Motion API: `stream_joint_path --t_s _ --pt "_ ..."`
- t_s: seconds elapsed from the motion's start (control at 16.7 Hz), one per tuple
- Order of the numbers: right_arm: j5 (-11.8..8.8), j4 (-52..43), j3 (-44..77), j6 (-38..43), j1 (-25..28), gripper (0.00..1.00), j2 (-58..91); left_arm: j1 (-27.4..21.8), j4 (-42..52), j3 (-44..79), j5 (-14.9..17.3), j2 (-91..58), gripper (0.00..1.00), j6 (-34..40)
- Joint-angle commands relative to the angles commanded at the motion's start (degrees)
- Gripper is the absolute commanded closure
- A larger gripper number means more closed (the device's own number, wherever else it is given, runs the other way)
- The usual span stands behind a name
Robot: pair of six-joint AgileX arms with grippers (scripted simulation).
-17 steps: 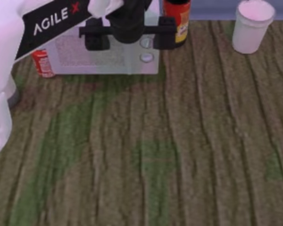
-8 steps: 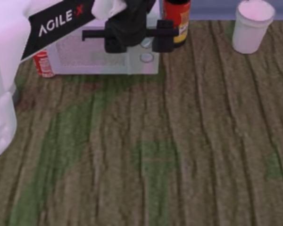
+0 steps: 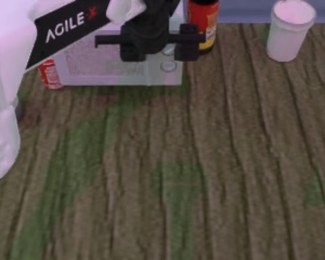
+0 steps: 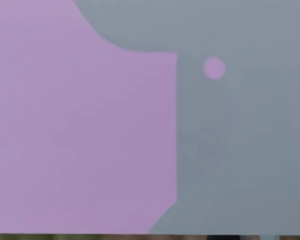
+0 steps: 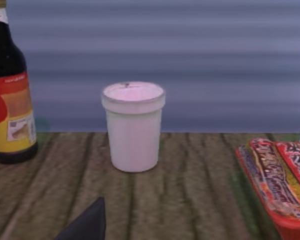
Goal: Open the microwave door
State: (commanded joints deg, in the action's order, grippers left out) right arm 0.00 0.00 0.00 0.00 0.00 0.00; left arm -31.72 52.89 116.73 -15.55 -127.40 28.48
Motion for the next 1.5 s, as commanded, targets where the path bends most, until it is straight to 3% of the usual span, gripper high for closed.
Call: stream_joint_path --t_s 0.12,0.6,1.5 --pt "0.0 0.0 0.0 0.0 0.0 0.00 0.0 -1.8 -0.3 -1.5 1.2 0.2 1.00 0.6" --pt "0.0 0.0 0.0 0.0 0.0 0.00 0.0 -1.8 -3.0 -9.5 -0.8 6.0 1.00 1.7" --pt "0.0 0.0 0.0 0.0 0.0 0.00 0.0 -1.8 -3.1 -9.7 -0.9 6.1 1.00 1.7"
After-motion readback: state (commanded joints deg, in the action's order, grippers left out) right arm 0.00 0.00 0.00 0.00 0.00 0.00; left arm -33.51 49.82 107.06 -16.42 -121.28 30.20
